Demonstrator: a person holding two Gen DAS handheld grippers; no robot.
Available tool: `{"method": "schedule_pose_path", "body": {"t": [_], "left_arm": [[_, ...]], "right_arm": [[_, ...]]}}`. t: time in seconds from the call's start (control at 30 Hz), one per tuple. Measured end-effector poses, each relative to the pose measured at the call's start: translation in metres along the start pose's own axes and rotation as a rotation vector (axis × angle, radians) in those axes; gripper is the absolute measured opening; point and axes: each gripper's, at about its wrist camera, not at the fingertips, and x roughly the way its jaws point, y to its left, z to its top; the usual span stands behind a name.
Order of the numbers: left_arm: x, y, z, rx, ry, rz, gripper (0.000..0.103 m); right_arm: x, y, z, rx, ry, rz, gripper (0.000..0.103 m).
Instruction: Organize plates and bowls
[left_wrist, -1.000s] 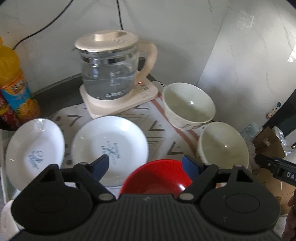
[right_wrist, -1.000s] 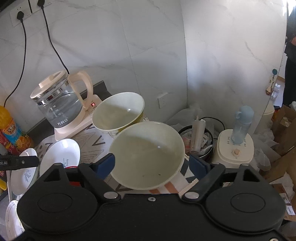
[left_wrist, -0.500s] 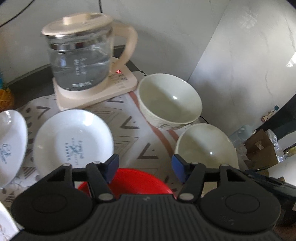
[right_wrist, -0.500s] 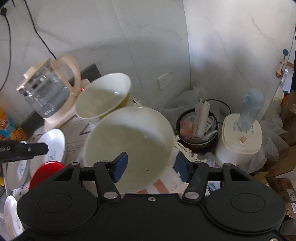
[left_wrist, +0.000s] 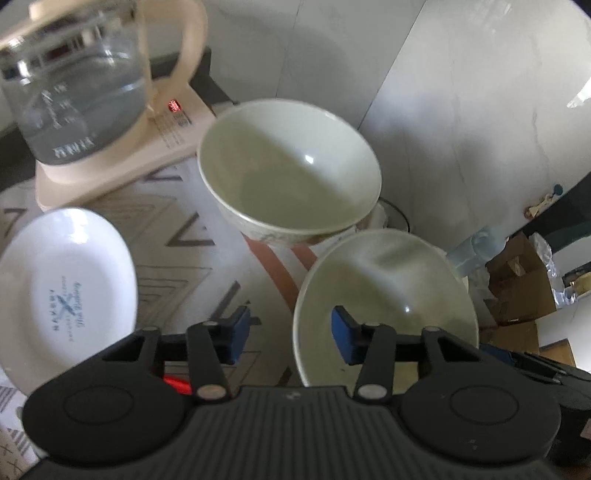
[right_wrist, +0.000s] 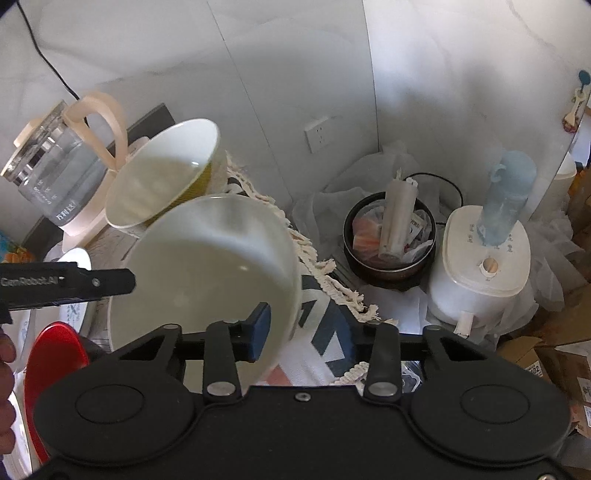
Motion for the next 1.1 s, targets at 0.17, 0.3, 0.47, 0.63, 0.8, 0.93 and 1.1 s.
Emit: {"method": "schedule_pose_path", "body": {"t": [0.17,0.3,0.47,0.63,0.8,0.93,1.1], "left_arm": [[0.018,-0.007,-0.001,-0.006,0.041,-0.010,0.025],[0.027,-0.011,-0.002,-0.011,0.067,0.005,0.016],[0.029,-0.007,-0.001,-0.045,0.076,0.013,0.006],[0.011,-0.007,0.000,-0.043,0.036,-0.002,0.005],[-0.015,0.000,0.003,-0.062,-0.012,-0.021,0.005],[-0.034,0.006,0.005,-0.072,-0.050,-0.031,0.005],[-0.052,0.014,0.001,-0.074,-0.084,-0.020,0.005]], "right_arm": [[0.008,-0.002,0.003,-0.012,0.012,0.031,0.026],[0.014,0.004,0.005,-0.037,0.029,0.045,0.014],[0.014,0.007,0.006,-0.066,0.024,0.034,0.013],[0.003,0.008,0.007,-0.038,-0.014,0.042,0.011],[-0.015,0.018,0.009,-0.037,-0.066,0.055,0.011],[-0.027,0.030,0.011,-0.047,-0.101,0.059,0.011],[-0.039,0.048,0.009,-0.050,-0.128,0.051,0.011]]}}
